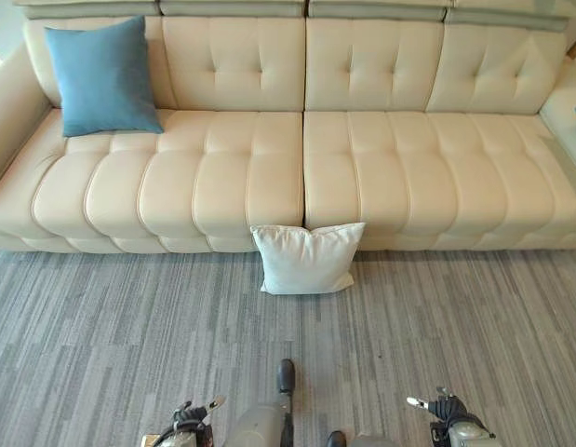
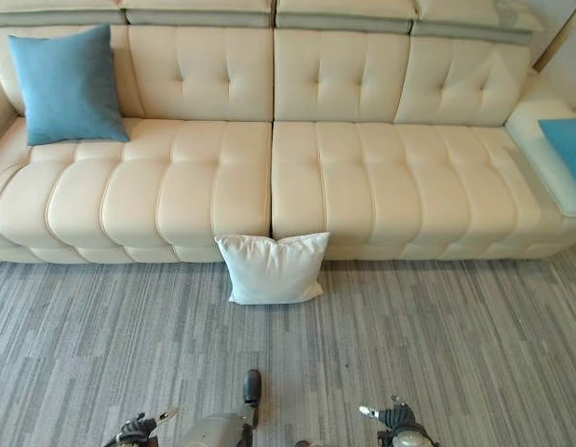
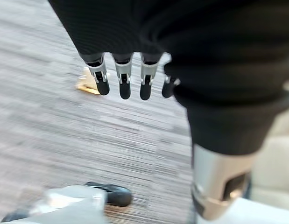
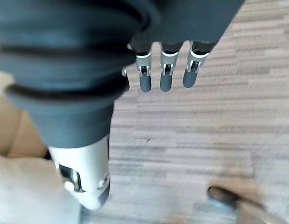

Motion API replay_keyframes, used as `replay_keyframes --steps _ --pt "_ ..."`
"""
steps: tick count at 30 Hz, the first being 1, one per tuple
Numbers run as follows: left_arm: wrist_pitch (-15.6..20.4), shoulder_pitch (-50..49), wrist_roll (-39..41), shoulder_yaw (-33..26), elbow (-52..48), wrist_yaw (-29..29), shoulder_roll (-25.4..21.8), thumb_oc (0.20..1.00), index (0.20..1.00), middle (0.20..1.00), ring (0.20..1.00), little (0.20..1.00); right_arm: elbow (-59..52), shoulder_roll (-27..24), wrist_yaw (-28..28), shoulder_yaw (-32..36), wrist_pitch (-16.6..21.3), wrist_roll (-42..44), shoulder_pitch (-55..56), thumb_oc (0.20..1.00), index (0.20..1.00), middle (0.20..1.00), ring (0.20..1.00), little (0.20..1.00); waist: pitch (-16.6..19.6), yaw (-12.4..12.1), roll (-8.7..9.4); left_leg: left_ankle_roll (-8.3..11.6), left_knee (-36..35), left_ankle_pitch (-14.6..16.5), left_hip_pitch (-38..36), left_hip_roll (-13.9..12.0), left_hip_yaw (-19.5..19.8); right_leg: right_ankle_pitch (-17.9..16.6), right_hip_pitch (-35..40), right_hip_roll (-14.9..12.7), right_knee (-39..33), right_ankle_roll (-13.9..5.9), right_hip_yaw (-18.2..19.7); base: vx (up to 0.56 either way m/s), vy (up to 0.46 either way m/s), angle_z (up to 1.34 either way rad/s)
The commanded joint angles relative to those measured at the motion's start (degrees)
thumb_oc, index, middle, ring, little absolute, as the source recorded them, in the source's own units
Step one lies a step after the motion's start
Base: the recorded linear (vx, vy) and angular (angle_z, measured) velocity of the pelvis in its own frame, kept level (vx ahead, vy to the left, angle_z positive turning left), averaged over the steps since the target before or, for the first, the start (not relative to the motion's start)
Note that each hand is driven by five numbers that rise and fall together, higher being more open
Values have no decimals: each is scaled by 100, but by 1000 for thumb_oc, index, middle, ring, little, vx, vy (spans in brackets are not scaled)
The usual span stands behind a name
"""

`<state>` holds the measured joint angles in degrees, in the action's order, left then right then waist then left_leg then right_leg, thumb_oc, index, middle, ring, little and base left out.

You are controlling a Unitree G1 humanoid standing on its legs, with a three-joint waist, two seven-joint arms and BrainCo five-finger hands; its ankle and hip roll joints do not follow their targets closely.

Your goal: Pick up all the scattered cushions and arrange them neatly on the sofa.

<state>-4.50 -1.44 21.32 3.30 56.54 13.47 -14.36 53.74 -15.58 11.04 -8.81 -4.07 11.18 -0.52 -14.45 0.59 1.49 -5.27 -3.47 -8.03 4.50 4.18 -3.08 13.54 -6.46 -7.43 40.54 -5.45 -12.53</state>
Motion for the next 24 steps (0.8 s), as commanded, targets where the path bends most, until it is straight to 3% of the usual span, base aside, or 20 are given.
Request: replay_keyframes --steps 1,2,3,4,5,6,8,9,11,17,18,19,20,24 --pt "37 53 -117 174 -252 54 -212 1000 1000 1000 1000 1000 -46 -177 55 -23 56 -87 -235 1000 1000 1000 1000 1000 -201 -109 105 125 83 794 -272 113 -82 -1582 229 -215 -266 -61 272 364 243 30" --pt "53 187 -129 257 -301 74 -219 1000 1000 1000 1000 1000 29 -157 79 -35 41 -83 -298 1000 1000 1000 1000 1000 -313 -71 -2 113 73 885 -472 34 -111 -1155 -317 -117 -164 59 269 264 148 5" --pt "53 190 -129 258 -300 75 -219 1000 1000 1000 1000 1000 32 -158 79 -34 42 -83 -301 1000 1000 1000 1000 1000 -327 -75 -4 117 75 895 -488 30 -114 -1149 -299 -112 -168 61 270 266 89 -10" --pt "76 264 -153 293 -345 77 -239 1000 1000 1000 1000 1000 57 -164 99 -19 41 -75 -309 1000 1000 1000 1000 1000 -369 -63 -44 149 116 952 -566 -11 -125 -1001 -347 -80 -553 95 113 277 -4 -5" --pt "99 341 -212 329 -369 40 -269 1000 1000 1000 1000 1000 83 -170 104 5 39 -35 -341 1000 1000 1000 1000 1000 -420 -70 -113 218 139 1036 -713 -112 -192 -858 -300 -82 -1447 128 -213 274 -3 12" --pt "100 342 -212 330 -369 39 -269 1000 1000 1000 1000 1000 83 -170 104 6 39 -35 -342 1000 1000 1000 1000 1000 -418 -70 -120 220 139 1034 -708 -120 -191 -870 -295 -72 -1467 132 -218 250 -38 12" --pt "118 374 -278 333 -408 29 -287 1000 1000 1000 1000 1000 105 -173 107 57 31 -3 -351 1000 1000 1000 1000 1000 -409 -61 -132 292 121 1098 -819 -147 -220 -1092 -264 110 -2698 20 -142 257 -83 -7" --pt "126 407 -350 314 -417 9 -298 1000 1000 1000 1000 1000 118 -170 109 105 23 16 -341 1000 1000 1000 1000 1000 -360 -23 -98 345 60 1147 -945 -125 -243 -1453 -254 226 -3712 -116 123 370 -132 -10" --pt "137 412 -434 224 -400 -16 -324 1000 1000 1000 1000 1000 180 -186 97 186 -23 -14 -306 1000 1000 1000 1000 1000 -278 -4 -59 439 -17 1245 -1169 -144 -274 -1829 -258 266 -4552 -264 161 408 -188 -14" --pt "127 239 -468 188 -342 -68 -215 1000 1000 1000 1000 1000 262 -264 61 242 -23 -13 -207 1000 1000 1000 1000 1000 13 64 -130 585 162 1569 -1593 -282 -223 -1865 94 310 -4553 -152 -83 396 -221 10" --pt "116 186 -442 175 -329 -70 -179 1000 1000 1000 1000 1000 259 -292 50 242 -17 -3 -191 1000 1000 1000 1000 1000 66 92 -178 664 428 1519 -1576 -370 -209 -1755 157 366 -4439 -72 -85 346 -300 0" --pt "129 120 -332 189 -380 -89 -120 1000 1000 1000 1000 1000 239 -354 37 223 11 42 -194 1000 1000 1000 1000 1000 65 104 -229 840 1110 1253 -1423 -466 -202 -1547 334 452 -4355 90 -57 344 -302 -3" --pt "129 119 -332 190 -380 -89 -119 1000 1000 1000 1000 1000 239 -356 37 223 11 42 -194 1000 1000 1000 1000 1000 64 110 -233 843 1137 1268 -1410 -471 -195 -1544 336 455 -4354 93 -64 286 -302 -2" --pt "181 179 -169 272 -379 -71 -22 1000 1000 1000 1000 1000 256 -462 51 141 52 67 -268 1000 1000 1000 1000 1000 -146 45 -233 1045 2797 771 -623 -460 -47 -1224 631 490 -4263 368 -66 155 -226 -19"
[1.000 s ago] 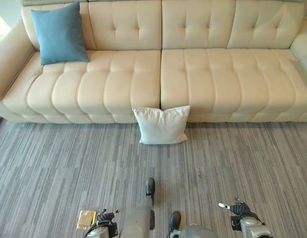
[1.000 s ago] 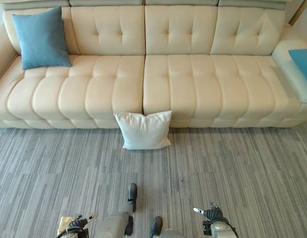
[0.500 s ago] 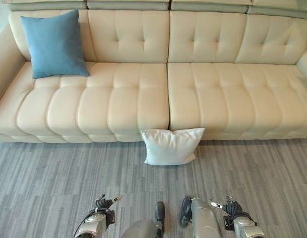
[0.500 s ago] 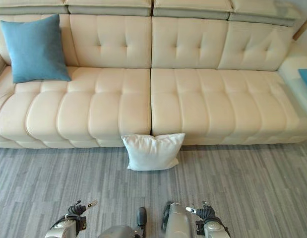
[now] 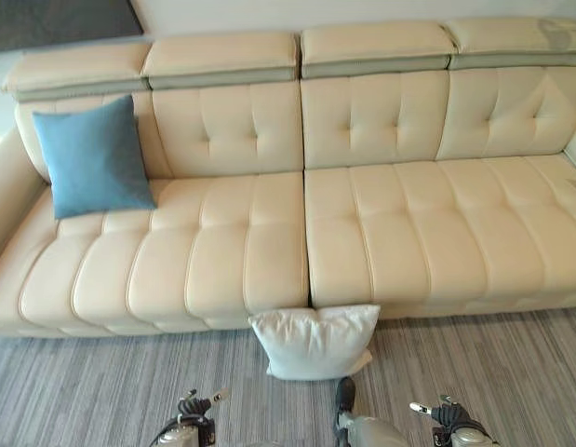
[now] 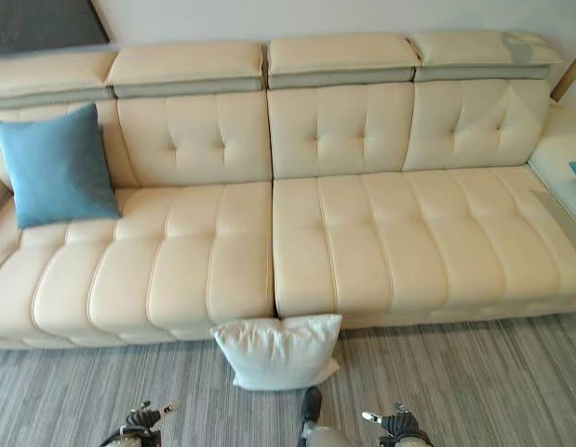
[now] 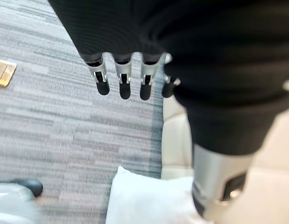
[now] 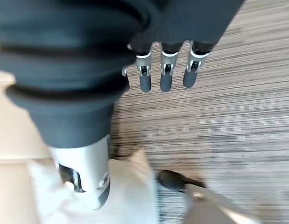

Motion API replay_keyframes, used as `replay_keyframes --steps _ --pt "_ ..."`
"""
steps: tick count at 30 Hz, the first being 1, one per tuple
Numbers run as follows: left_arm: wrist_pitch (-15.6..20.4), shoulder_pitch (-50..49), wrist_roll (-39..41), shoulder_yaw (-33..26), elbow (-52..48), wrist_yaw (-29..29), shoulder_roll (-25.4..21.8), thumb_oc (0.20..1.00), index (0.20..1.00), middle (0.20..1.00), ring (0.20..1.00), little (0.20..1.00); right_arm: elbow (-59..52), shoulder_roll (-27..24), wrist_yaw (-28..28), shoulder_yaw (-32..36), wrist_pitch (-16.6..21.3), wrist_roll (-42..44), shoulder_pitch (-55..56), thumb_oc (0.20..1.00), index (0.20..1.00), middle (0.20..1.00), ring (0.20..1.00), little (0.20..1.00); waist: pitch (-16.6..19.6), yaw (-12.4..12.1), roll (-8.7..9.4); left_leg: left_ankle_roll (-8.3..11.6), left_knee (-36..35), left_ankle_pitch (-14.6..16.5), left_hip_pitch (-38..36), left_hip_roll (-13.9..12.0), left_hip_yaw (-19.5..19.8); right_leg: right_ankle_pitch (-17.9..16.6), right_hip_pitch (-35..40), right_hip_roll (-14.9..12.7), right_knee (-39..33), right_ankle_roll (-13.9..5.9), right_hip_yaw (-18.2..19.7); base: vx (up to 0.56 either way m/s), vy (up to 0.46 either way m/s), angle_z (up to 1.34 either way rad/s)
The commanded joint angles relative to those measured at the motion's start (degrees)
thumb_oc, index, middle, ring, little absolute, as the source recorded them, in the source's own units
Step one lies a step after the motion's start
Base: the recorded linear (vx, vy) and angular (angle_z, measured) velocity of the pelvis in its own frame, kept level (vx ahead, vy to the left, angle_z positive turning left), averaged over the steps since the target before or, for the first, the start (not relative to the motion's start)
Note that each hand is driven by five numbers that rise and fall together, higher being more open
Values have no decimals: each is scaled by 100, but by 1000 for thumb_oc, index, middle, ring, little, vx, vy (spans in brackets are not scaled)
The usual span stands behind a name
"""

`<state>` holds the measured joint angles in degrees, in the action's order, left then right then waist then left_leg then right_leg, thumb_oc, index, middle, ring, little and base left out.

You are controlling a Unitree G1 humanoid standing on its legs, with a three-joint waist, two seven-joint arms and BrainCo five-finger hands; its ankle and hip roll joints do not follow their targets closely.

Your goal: Pick up all the scattered cushions and arrange them neatly on the sofa.

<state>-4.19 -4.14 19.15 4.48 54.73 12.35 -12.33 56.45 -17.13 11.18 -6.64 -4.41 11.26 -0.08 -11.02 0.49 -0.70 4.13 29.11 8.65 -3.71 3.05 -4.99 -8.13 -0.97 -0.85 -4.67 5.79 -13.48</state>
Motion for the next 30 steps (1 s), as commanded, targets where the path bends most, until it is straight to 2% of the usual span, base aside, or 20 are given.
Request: replay_keyframes --steps 1,2,3,5,6,7,8,9,11,15,17,19,21,28,29,30 --pt "161 480 96 191 -224 62 -209 1000 1000 1000 1000 1000 4 -318 55 -92 69 51 -345 1000 1000 1000 1000 1000 -518 47 -1 75 -395 -885 326 -370 116 1029 135 -170 287 -712 3 150 -193 -11" --pt "150 487 101 215 -240 49 -197 1000 1000 1000 1000 1000 16 -329 65 -89 58 52 -351 1000 1000 1000 1000 1000 -536 50 10 43 -428 -829 448 -378 61 1063 188 -182 278 -692 -14 207 -214 12" --pt "128 481 53 279 -300 43 -183 1000 1000 1000 1000 1000 -23 -343 78 -81 48 93 -350 1000 1000 1000 1000 1000 -546 53 48 -76 -1051 -579 663 -365 -54 1108 268 -225 230 -712 -67 196 -147 8" --pt "106 464 24 293 -321 30 -185 1000 1000 1000 1000 1000 -28 -353 80 -80 46 82 -337 1000 1000 1000 1000 1000 -550 47 59 -113 -1364 -524 588 -361 -73 1136 335 -232 210 -726 -62 137 -66 3" --pt "92 454 12 309 -307 32 -172 1000 1000 1000 1000 1000 -16 -346 85 -97 41 58 -333 1000 1000 1000 1000 1000 -533 61 44 -117 -1984 -596 519 -413 -67 1169 337 -224 199 -739 -80 131 -15 -2" --pt "62 435 -27 349 -308 61 -159 1000 1000 1000 1000 1000 -50 -364 105 -126 22 3 -311 1000 1000 1000 1000 1000 -534 70 -7 -56 -2693 -996 529 -537 77 1233 352 -189 227 -708 -121 131 -17 5" --pt "62 434 -27 350 -308 61 -158 1000 1000 1000 1000 1000 -51 -365 105 -126 21 3 -310 1000 1000 1000 1000 1000 -534 74 -6 -55 -2726 -1015 513 -534 80 1237 353 -191 232 -708 -125 109 9 17" --pt "29 432 -48 373 -291 90 -165 1000 1000 1000 1000 1000 -64 -385 126 -145 6 -38 -284 1000 1000 1000 1000 1000 -551 81 -29 -7 -2951 -1220 544 -581 151 1291 355 -188 302 -698 -171 120 43 14" --pt "15 438 -128 379 -141 34 -160 1000 1000 1000 1000 1000 -113 -330 87 -193 6 -70 -275 1000 1000 1000 1000 1000 -514 143 -43 -10 -3022 -1131 375 -625 22 1399 405 -174 371 -675 -146 141 80 -1" --pt "21 559 -230 484 70 102 -166 1000 1000 1000 1000 1000 -10 -304 178 -275 -24 -207 -368 1000 1000 1000 1000 1000 -555 163 -78 -73 -3340 -1105 194 -547 -31 1365 342 -205 419 -722 -116 83 143 9" --pt "23 635 -235 513 171 118 -163 1000 1000 1000 1000 1000 46 -299 228 -306 -40 -247 -432 1000 1000 1000 1000 1000 -596 161 -86 -88 -3379 -1100 194 -534 -49 1371 285 -228 466 -731 -119 -20 118 8" --pt "93 1062 -222 673 410 290 -231 1000 1000 1000 1000 1000 214 -338 425 -447 -34 -287 -919 1000 1000 1000 1000 1000 -924 142 -111 -149 -3248 -1081 555 -504 -54 1346 -238 -335 738 -757 -94 -157 149 -3" --pt "129 1217 -222 710 456 353 -297 1000 1000 1000 1000 1000 262 -394 487 -476 -20 -286 -1103 1000 1000 1000 1000 1000 -1015 133 -102 -168 -3146 -1063 775 -491 -34 1351 -474 -374 877 -758 -81 -119 63 3" --pt "332 3076 99 820 1270 902 -1157 1000 1000 1000 1000 1000 1165 -1167 1116 -179 207 677 -3148 1000 1000 1000 1000 1000 -1689 110 -72 -229 -2107 -938 2537 -408 -106 1248 -2238 -574 1800 -804 106 -114 94 3" --pt "419 3666 289 840 1316 1051 -1383 1000 1000 1000 1000 1000 1168 -1298 1307 -189 323 963 -3664 1000 1000 1000 1000 1000 -1877 128 -73 -211 -1837 -909 3071 -413 -117 1247 -2768 -613 2007 -815 150 -53 94 3" --pt "452 3847 385 849 1293 1108 -1437 1000 1000 1000 1000 1000 1106 -1283 1374 -184 387 1106 -3812 1000 1000 1000 1000 1000 -1877 137 -69 -209 -1721 -893 3363 -415 -119 1253 -3039 -625 2093 -811 176 -39 66 -3"
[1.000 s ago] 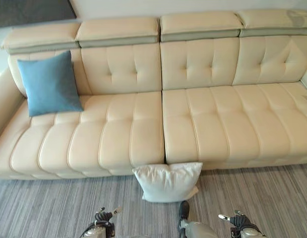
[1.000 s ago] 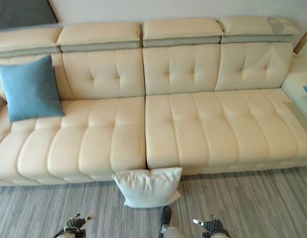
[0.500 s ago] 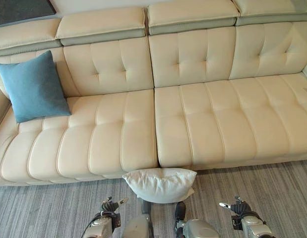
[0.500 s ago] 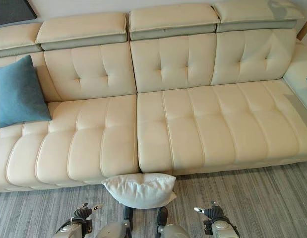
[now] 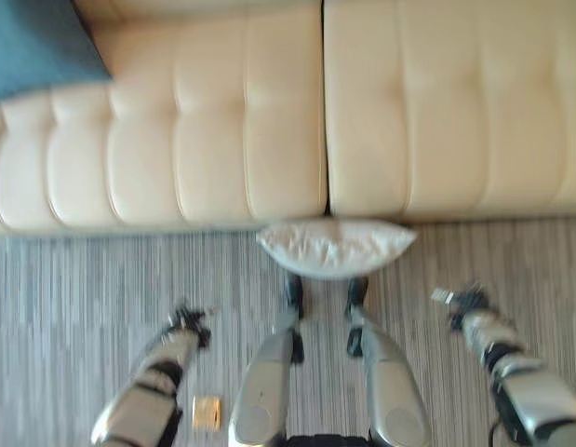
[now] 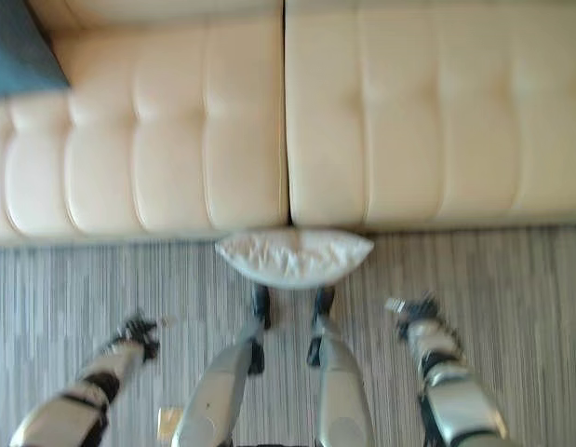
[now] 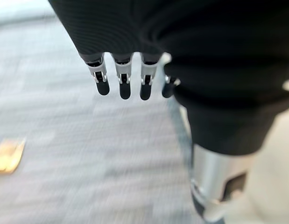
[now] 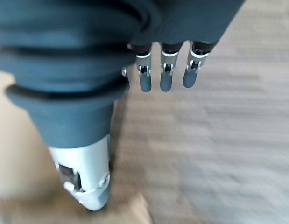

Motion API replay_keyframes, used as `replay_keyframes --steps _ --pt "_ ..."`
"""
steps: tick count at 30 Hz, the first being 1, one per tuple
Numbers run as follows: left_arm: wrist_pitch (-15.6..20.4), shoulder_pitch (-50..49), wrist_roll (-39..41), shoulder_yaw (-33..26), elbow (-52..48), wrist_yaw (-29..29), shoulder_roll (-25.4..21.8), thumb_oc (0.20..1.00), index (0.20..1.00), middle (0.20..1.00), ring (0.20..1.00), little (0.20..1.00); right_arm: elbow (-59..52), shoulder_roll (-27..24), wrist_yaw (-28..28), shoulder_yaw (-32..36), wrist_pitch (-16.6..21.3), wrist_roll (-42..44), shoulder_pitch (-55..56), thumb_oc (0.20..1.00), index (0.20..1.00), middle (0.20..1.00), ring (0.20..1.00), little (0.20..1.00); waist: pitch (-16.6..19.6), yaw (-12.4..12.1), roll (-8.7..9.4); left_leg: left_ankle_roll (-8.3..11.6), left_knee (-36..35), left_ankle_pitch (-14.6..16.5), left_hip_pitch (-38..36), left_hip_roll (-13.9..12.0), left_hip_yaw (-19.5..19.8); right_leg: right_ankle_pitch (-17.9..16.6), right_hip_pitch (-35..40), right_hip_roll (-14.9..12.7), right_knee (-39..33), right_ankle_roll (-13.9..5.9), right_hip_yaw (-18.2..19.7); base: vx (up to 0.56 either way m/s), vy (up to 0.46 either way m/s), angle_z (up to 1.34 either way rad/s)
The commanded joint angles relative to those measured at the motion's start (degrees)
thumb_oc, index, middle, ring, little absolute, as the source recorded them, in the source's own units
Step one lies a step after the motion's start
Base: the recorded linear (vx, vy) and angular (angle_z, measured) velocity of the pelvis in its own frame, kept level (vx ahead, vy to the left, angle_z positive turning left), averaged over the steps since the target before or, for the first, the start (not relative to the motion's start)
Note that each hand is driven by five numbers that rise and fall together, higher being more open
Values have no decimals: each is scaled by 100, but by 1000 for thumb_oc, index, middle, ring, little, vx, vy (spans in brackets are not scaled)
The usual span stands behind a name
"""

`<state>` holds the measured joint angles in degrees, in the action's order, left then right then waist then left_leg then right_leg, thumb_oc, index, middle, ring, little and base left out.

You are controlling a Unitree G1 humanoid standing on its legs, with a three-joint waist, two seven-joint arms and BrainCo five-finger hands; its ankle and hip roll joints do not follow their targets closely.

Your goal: Pick up all the scattered cushions and arrange them neatly on the sofa.

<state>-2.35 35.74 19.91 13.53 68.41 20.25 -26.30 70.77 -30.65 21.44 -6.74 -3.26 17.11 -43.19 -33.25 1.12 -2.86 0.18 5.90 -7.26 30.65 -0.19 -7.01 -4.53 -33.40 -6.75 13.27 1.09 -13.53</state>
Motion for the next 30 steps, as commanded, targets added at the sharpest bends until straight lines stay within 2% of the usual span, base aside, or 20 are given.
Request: replay_keyframes --steps 1,3,4,5,8,13,15,18,22,23,24,25,26,29,30 --pt "314 54 385 -71 -139 416 -142 1000 1000 1000 1000 1000 -460 42 426 -184 322 641 337 1000 1000 1000 1000 1000 345 89 155 176 787 713 318 -96 95 902 -151 -64 448 -332 211 21 27 -3" --pt "467 535 357 92 -502 756 -291 1000 1000 1000 1000 1000 -854 101 623 -281 584 903 115 1000 1000 1000 1000 1000 345 118 176 174 1201 827 1011 -99 120 962 -810 -111 780 -327 256 13 5 3" --pt "464 561 357 88 -504 760 -297 1000 1000 1000 1000 1000 -858 99 628 -274 582 903 92 1000 1000 1000 1000 1000 345 119 177 168 1246 823 1080 -99 121 957 -873 -118 816 -322 258 38 10 7" --pt "502 859 207 246 -771 1007 -270 1000 1000 1000 1000 1000 -1299 282 794 -332 791 1093 -37 1000 1000 1000 1000 1000 345 163 183 162 1562 915 1621 -108 164 1050 -1404 -155 1131 -302 306 49 15 7" --pt "490 1376 -54 632 -1015 1289 -133 1000 1000 1000 1000 1000 -1721 512 922 -697 1038 1131 -425 1000 1000 1000 1000 1000 345 176 213 122 2071 1067 2360 -119 218 1178 -2151 -208 1632 -267 387 67 28 4" --pt "504 2157 -347 1193 -1257 1492 197 1000 1000 1000 1000 1000 -1950 793 1138 -1323 1129 812 -1132 1000 1000 1000 1000 1000 345 191 248 70 2770 1266 3194 -80 292 1354 -2995 -258 2303 -207 525 46 13 2" --pt "578 2654 -353 1384 -1377 1582 393 1000 1000 1000 1000 1000 -2005 967 1208 -1555 1190 788 -1669 1000 1000 1000 1000 1000 345 202 245 9 3219 1309 3831 -16 299 1383 -3654 -284 2732 -157 590 51 24 7" --pt "780 3104 -255 1638 -1808 1577 708 1000 1000 1000 1000 1000 -2052 1130 1162 -1901 1252 673 -2269 1000 1000 1000 1000 1000 345 154 248 3 3644 1494 4302 59 341 1536 -4178 -298 3184 -144 694 74 5 12" --pt "1035 3256 -189 1675 -2522 1550 928 1000 1000 1000 1000 1000 -2202 1201 1145 -1867 1483 851 -2513 1000 1000 1000 1000 1000 345 116 206 -22 3847 1540 4593 125 356 1595 -4492 -315 3402 -133 749 39 6 -4" --pt "1103 3266 -132 1663 -2747 1503 1046 498 498 498 498 498 -2215 1246 1084 -1844 1557 962 -2578 1000 1000 1000 1000 1000 345 110 192 -29 3897 1534 4680 149 351 1593 -4586 -317 3459 -134 755 18 3 -19" --pt "1188 3236 -47 1659 -2947 1459 1159 200 200 200 200 200 -2240 1314 1003 -1833 1621 1066 -2586 1000 1000 1000 1000 1000 345 90 190 -28 3890 1551 4654 157 369 1601 -4561 -309 3434 -145 755 4 0 -30" --pt "1254 3259 28 1663 -3161 1410 1390 200 200 200 200 200 -2303 1406 858 -1813 1713 1205 -2653 235 235 235 235 235 346 66 189 -38 3897 1529 4714 191 362 1581 -4627 -295 3439 -153 759 1 -1 -7" --pt "1252 3261 26 1665 -3163 1411 1392 200 200 200 200 200 -2299 1402 854 -1812 1716 1208 -2655 200 200 200 200 200 346 64 187 -39 3897 1527 4718 192 362 1579 -4631 -296 3440 -153 759 -10 -9 35" --pt "1310 3336 191 1699 -3170 1257 1651 200 200 200 200 200 -2272 1572 648 -1712 1852 1492 -2699 200 200 200 200 200 364 52 196 -28 3787 1483 4665 224 375 1534 -4575 -253 3337 -175 759 -15 -7 33" --pt "1362 3332 313 1673 -3182 1173 1712 200 200 200 200 200 -2287 1627 606 -1662 1927 1524 -2677 200 200 200 200 200 468 62 222 -7 3584 1422 4562 224 366 1463 -4481 -233 3158 -206 745 0 0 0"
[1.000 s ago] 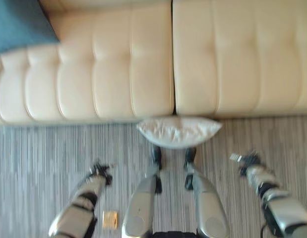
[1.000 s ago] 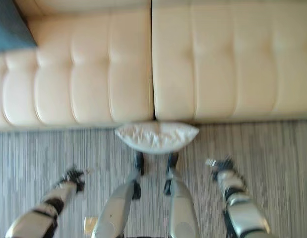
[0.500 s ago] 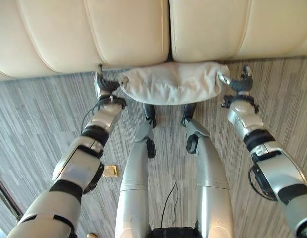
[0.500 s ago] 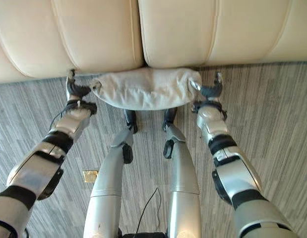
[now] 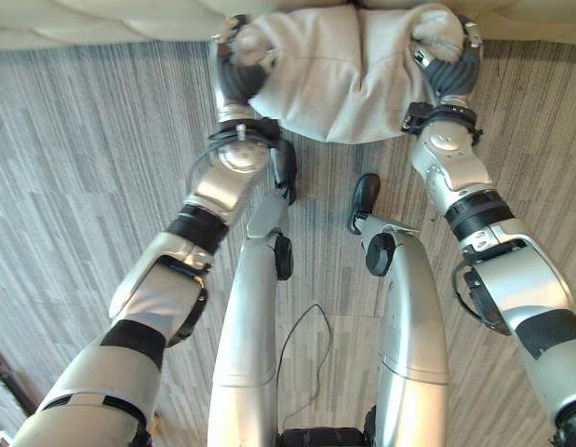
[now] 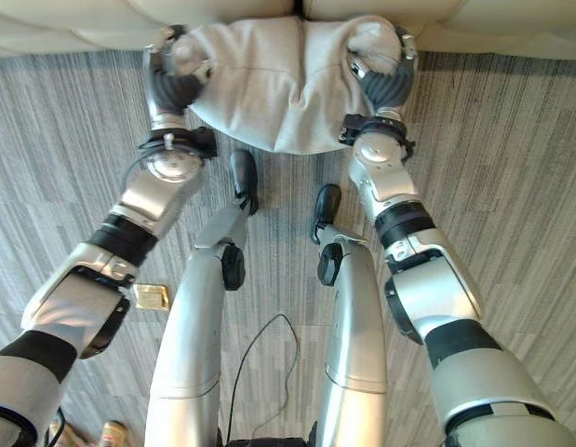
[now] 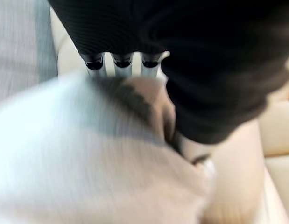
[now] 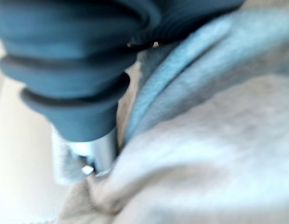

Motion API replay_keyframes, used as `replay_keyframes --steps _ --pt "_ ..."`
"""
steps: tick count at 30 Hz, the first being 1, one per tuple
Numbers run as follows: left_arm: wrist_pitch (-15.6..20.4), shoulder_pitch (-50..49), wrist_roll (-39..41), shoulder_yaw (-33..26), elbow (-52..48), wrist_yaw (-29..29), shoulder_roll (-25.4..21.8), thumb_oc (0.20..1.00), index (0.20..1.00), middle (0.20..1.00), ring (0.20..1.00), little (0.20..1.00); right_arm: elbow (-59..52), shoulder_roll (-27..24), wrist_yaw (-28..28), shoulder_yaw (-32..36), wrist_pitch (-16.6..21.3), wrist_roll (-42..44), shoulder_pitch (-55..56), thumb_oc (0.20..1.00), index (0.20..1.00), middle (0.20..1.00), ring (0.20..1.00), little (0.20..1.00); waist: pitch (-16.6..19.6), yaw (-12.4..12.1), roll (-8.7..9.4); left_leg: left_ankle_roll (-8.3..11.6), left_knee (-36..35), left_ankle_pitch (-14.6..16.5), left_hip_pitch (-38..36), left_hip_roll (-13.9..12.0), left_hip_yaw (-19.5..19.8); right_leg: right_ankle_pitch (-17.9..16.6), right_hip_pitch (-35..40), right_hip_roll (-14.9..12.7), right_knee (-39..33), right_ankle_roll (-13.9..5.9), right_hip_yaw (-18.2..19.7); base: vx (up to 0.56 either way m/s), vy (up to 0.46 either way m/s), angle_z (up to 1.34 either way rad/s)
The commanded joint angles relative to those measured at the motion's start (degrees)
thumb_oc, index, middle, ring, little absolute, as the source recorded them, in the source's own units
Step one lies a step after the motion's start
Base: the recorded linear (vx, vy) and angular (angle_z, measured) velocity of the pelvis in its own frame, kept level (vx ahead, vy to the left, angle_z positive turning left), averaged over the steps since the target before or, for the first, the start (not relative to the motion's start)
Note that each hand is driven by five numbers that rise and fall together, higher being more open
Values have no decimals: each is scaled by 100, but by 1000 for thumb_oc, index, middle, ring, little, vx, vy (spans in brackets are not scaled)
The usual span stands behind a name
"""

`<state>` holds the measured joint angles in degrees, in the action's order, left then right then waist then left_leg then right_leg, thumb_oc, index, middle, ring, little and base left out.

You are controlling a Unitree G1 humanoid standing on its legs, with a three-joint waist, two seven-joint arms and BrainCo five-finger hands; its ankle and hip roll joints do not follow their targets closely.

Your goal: Pick up all the scattered cushions and arrange them neatly on the sofa.

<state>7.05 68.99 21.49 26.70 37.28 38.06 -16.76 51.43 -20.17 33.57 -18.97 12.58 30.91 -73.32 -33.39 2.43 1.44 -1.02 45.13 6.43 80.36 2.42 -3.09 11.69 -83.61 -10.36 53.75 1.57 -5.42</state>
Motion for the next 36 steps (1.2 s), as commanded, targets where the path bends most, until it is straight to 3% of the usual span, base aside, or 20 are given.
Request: replay_keyframes --steps 1,7,14,15,19,25,31,36 --pt "425 3 160 358 -67 -612 757 200 200 200 200 200 -353 581 -607 -439 343 143 343 200 200 200 200 200 487 -70 -205 114 -369 41 -427 -38 -27 -173 556 131 -918 -254 -68 -34 2 10" --pt "580 -308 535 232 -128 -840 961 200 200 200 200 200 -486 639 -542 -271 350 -67 557 200 200 200 200 200 652 -34 -180 264 -1353 -290 -1219 -87 -28 -492 1345 183 -1839 -386 -167 -64 -6 -21" --pt "706 -1147 733 -38 -592 -902 1065 200 200 200 200 200 -955 634 -425 -110 143 -595 1354 200 200 200 200 200 727 -71 -136 371 -2692 -660 -2900 -92 10 -936 3039 253 -3255 -526 -306 -56 8 0" --pt "652 -1490 674 -161 -814 -941 959 200 200 200 200 200 -1242 604 -408 -28 73 -773 1754 200 200 200 200 200 746 -70 -127 414 -2969 -731 -3376 -87 3 -1011 3570 272 -3604 -551 -350 0 0 0" --pt "537 -2205 571 -284 -1281 -966 738 200 200 200 200 200 -1788 597 -484 81 -75 -950 2608 200 200 200 200 200 798 -73 -64 432 -3438 -823 -4246 -77 8 -1122 4462 324 -4107 -582 -432 29 3 -3" --pt "233 -4408 432 -683 -2138 -1321 486 200 200 200 200 200 -2842 640 -939 326 -398 -1318 4862 200 200 200 200 200 1280 -76 44 400 -4441 -924 -6122 -187 -92 -1289 6394 411 -5051 -694 -556 109 -13 -6" --pt "-23 -5649 284 -871 -2733 -1635 250 200 200 200 200 200 -3470 374 -1300 501 -701 -1862 5990 200 200 200 200 200 1653 -78 2 419 -5013 -1018 -7096 -239 -151 -1271 7304 492 -5486 -744 -631 94 -8 -4" --pt "-228 -6763 186 -1180 -3165 -1984 42 200 200 200 200 200 -4083 226 -1588 871 -818 -2238 7064 200 200 200 200 200 2025 -97 4 432 -5013 -852 -7637 -293 -223 -1240 8007 575 -5860 -784 -696 53 -24 3"
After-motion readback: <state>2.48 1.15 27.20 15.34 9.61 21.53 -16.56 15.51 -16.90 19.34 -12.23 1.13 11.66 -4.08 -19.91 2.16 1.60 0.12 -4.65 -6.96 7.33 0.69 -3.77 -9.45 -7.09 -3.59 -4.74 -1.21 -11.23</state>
